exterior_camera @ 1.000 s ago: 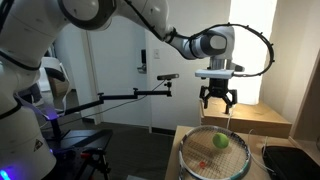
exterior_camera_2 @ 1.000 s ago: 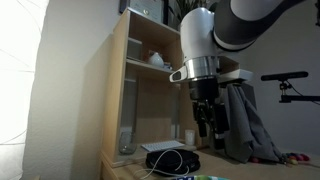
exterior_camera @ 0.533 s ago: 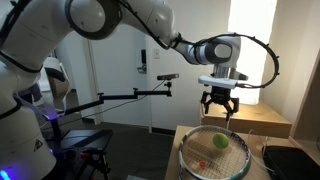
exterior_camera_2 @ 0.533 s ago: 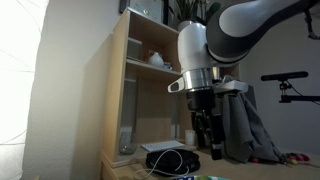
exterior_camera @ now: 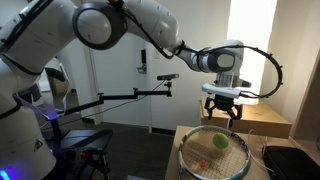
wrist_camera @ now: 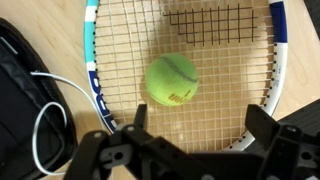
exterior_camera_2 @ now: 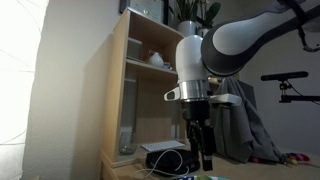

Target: Pick the ball on the racket and drop it on the floor

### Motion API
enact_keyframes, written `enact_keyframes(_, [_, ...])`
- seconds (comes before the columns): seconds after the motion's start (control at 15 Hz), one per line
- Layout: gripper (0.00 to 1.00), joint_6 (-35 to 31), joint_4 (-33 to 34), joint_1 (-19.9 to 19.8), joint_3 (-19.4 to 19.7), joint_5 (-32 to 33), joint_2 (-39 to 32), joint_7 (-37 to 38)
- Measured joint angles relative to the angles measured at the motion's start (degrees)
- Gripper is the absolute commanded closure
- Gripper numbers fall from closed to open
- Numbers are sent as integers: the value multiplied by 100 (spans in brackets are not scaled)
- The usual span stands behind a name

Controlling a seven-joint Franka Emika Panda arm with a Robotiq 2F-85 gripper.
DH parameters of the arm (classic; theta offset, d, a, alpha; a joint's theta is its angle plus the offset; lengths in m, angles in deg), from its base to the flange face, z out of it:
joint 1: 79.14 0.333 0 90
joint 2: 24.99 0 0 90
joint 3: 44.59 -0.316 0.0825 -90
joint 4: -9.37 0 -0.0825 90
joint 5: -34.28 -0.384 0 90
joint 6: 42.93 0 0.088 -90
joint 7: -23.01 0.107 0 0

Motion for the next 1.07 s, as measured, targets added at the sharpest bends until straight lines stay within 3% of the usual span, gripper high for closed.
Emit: enact_keyframes(1.07, [0, 11, 43, -47, 35, -1, -123, 31])
